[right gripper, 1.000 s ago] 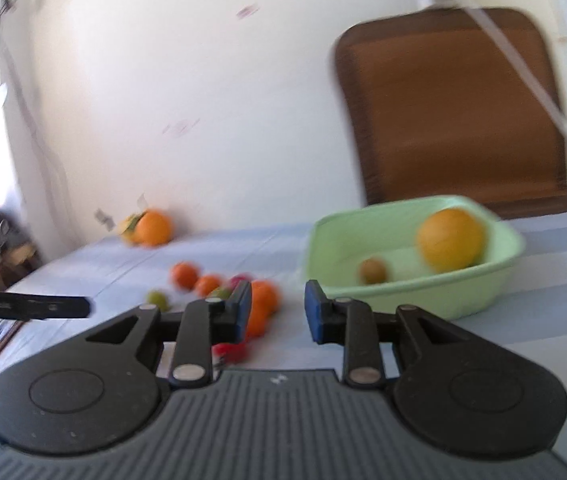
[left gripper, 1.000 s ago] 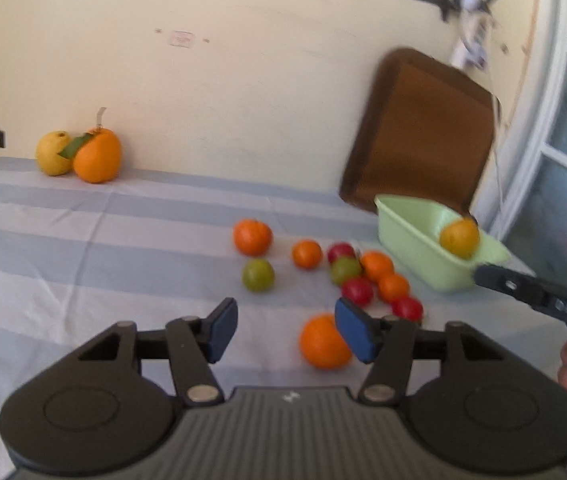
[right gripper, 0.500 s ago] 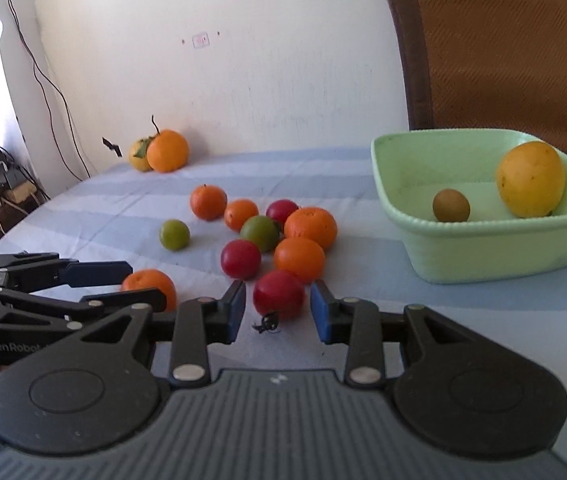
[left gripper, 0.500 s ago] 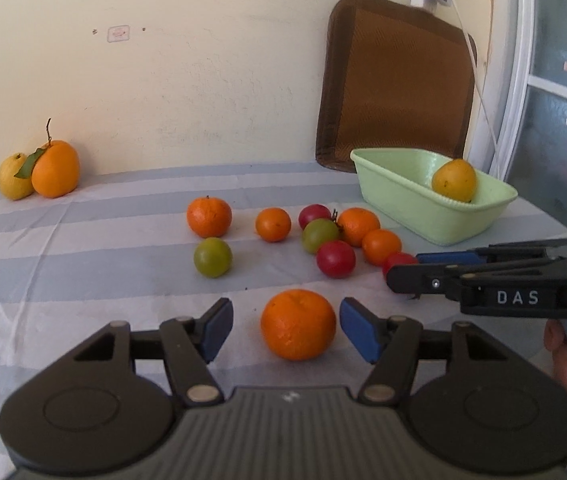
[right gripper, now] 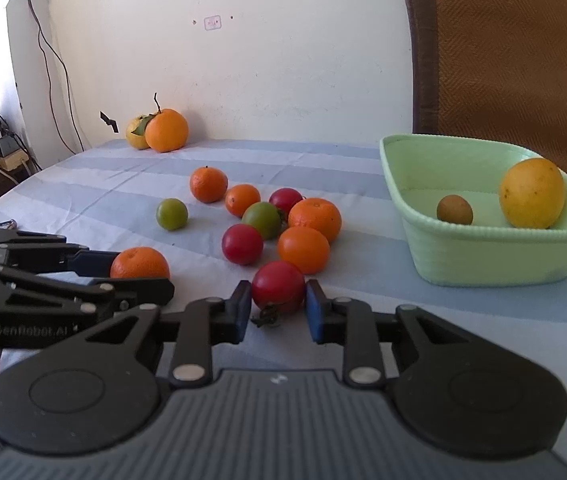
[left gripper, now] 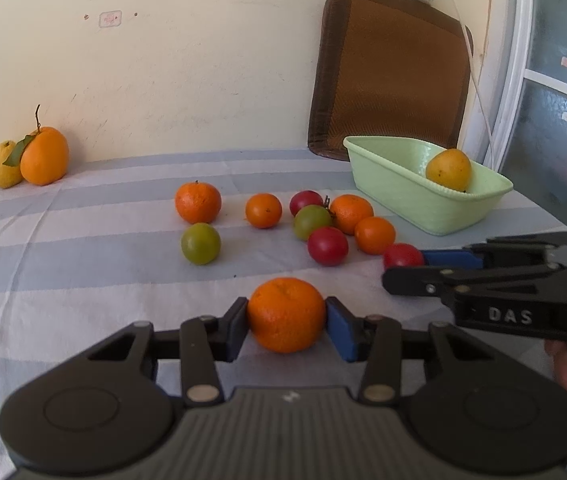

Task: Organize fruits
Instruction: 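Grasp an orange with the left tool while the right tool grasps a red tomato, then release the orange and the red tomato into the green basin with both tools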

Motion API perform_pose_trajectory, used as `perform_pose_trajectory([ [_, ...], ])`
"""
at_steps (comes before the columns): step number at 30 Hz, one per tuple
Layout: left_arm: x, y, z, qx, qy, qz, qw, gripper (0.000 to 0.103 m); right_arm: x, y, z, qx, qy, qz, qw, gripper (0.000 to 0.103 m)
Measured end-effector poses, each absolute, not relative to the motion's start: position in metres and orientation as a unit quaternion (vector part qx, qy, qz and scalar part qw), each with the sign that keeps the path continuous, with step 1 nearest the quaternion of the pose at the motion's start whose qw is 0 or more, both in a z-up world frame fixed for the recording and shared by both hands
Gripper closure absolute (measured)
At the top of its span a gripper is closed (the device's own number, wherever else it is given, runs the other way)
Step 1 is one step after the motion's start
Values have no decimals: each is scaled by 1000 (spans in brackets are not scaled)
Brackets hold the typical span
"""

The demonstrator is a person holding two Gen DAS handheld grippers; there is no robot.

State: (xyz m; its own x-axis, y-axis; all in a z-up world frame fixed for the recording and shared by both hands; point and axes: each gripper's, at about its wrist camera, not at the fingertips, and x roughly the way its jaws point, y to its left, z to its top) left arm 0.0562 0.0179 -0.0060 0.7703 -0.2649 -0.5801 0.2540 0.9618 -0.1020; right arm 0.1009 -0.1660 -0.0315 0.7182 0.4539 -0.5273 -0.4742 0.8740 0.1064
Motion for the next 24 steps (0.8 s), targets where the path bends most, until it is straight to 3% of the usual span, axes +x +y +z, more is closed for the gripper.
perform_pose_trajectory([
  [6,58,9,2,-12,309,-158,938,62,86,-193,-24,4,252,247,936,72],
  [13,94,-29,50,-29,269,-208,940,62,90,-245,6,34,172,186,967,72],
  [24,175,-112,47,-11,295,-241,924,62,136,-291,-7,37,181,129,974,72],
])
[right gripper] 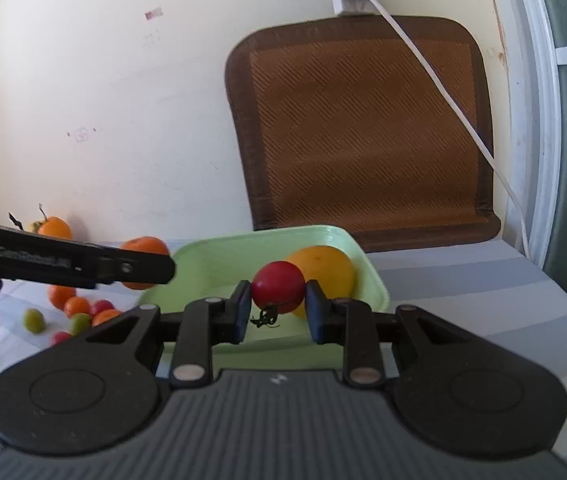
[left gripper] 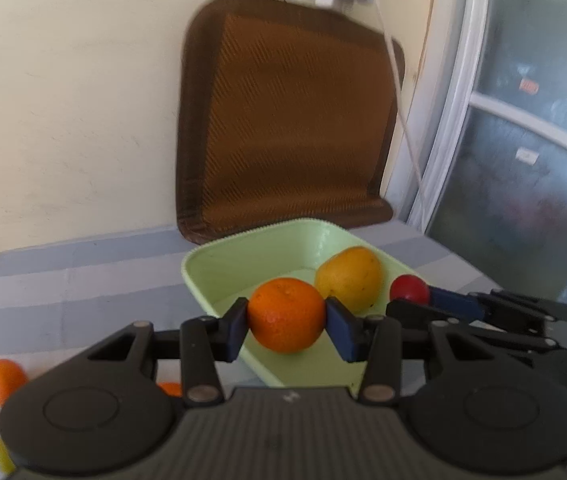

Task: Organize fruits
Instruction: 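Release the orange and the red tomato into the green basin with both tools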

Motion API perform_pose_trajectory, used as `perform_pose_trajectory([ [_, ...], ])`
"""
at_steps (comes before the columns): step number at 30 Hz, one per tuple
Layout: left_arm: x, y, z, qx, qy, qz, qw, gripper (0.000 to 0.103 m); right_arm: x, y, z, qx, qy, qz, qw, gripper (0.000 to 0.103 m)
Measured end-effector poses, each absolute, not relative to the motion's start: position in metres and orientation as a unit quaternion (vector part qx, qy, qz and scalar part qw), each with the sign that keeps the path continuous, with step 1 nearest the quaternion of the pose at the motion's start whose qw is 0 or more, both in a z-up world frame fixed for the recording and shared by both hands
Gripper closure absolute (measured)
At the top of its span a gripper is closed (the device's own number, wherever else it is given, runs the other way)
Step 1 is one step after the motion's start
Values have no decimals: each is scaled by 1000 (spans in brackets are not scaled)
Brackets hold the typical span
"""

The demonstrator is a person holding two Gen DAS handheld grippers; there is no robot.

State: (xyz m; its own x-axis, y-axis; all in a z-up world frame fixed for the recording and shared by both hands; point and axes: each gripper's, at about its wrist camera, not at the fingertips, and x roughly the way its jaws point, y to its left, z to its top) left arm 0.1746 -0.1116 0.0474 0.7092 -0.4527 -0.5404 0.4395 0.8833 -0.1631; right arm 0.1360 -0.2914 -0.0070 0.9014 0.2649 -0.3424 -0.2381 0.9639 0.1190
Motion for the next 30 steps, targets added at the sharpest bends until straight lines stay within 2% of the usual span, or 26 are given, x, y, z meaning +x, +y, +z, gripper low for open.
perform_pose_trajectory([
  [6,184,-127,34,-6,311,-237,920,59,139,-296,-12,37,182,131,974,71],
  [12,178,-117,45,-18,300,-234,925,55,139,-301,-11,57,177,137,973,70],
  [20,129,-28,72,-70,244,-171,952,55,130,-314,-6,111,152,133,973,70],
  [25,90,31,58,-73,241,-89,964,55,114,-306,3,131,138,153,970,70],
  [30,61,56,27,-74,254,-46,963,55,93,-274,2,127,155,193,961,70],
])
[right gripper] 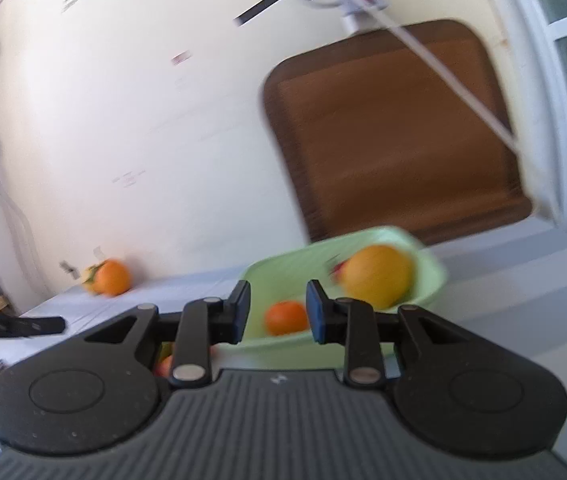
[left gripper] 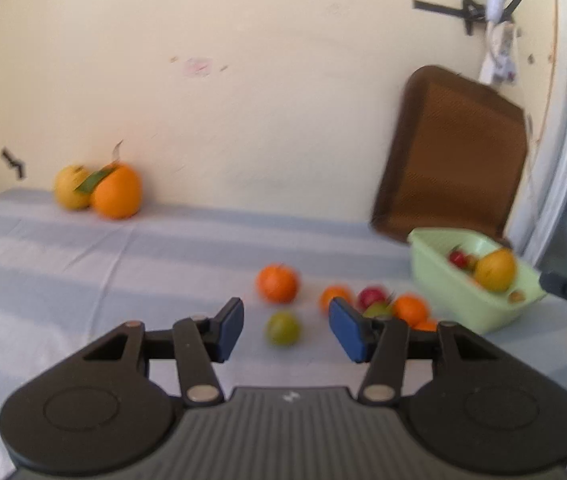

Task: Organize fruits
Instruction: 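Release the orange and the red tomato into the green basin with both tools, then move both tools back over the remaining fruits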

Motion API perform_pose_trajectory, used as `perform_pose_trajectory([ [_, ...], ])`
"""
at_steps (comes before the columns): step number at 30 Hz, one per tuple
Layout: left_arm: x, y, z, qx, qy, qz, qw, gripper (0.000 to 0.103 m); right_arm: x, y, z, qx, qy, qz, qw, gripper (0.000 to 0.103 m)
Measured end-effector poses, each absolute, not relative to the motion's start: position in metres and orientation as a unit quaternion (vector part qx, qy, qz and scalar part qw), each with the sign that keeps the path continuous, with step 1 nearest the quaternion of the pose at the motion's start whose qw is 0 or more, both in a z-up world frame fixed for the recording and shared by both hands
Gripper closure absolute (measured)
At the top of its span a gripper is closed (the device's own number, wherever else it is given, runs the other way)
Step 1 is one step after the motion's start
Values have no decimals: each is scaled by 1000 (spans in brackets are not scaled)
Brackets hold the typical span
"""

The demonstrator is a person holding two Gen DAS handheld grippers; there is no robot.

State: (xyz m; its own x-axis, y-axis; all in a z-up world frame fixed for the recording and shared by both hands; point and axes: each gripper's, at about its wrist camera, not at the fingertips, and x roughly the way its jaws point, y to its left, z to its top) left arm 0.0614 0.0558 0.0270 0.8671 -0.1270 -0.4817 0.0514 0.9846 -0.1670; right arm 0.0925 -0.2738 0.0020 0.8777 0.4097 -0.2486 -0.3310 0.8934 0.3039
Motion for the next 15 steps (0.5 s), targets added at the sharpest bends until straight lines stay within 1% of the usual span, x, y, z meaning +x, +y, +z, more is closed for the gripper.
perform_pose_trajectory([
  [7,60,56,-3,-67,286,-28,956,55,84,-209,-12,96,213,247,940,70],
  [15,60,59,-10,-73,305,-17,949,55,90,-176,-26,54,250,249,934,70],
])
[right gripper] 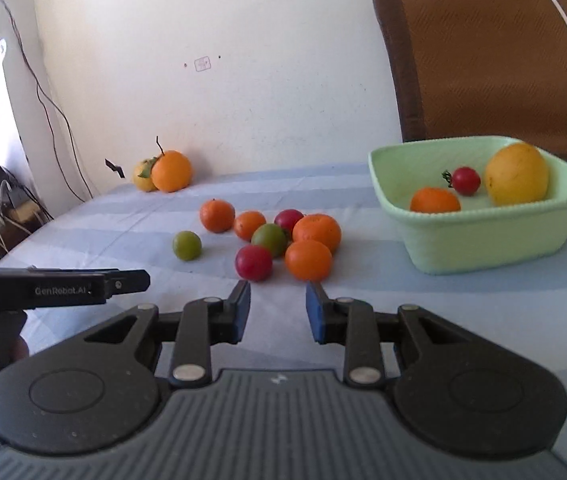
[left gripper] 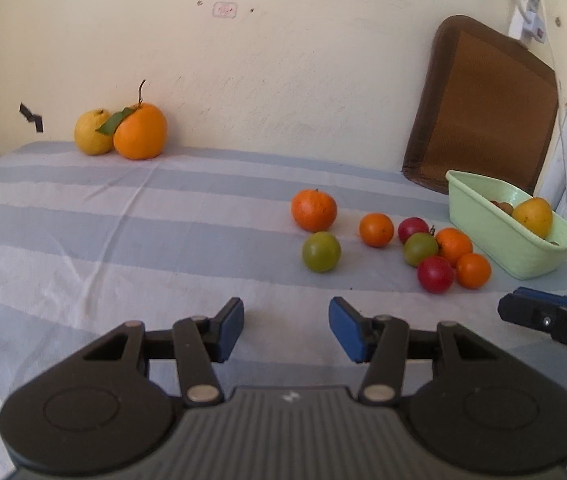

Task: Organize fruits
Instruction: 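Move both tools back over the remaining fruits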

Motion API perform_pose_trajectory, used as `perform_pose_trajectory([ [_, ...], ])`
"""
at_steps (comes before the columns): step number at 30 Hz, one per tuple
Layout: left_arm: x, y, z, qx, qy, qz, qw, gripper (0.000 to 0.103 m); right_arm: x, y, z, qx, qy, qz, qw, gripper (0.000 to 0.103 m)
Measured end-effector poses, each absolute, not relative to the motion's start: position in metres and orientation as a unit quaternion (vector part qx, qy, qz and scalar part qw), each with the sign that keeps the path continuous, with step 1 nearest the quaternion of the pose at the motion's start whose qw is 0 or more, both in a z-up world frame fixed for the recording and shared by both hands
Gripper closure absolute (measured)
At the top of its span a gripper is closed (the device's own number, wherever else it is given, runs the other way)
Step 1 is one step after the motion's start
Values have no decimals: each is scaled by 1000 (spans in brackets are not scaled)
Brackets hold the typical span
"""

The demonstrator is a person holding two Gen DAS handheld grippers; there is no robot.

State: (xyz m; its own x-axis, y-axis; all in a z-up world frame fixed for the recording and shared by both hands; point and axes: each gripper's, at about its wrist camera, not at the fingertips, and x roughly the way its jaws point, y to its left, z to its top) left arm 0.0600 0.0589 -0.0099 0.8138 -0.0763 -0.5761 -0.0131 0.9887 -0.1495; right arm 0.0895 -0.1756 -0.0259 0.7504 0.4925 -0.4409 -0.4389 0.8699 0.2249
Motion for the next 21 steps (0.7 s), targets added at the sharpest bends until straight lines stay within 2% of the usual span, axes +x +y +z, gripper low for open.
perform_pose_trajectory([
  [10,60,52,-10,-51,301,2,952,54,91,-179,-27,65,257,247,932,69],
  [14,60,53,-11,-52,300,7,953,54,90,-179,-28,65,255,246,933,65],
  [21,58,50,-10,-41,293,13,955,46,88,-182,-27,68,253,247,933,65],
])
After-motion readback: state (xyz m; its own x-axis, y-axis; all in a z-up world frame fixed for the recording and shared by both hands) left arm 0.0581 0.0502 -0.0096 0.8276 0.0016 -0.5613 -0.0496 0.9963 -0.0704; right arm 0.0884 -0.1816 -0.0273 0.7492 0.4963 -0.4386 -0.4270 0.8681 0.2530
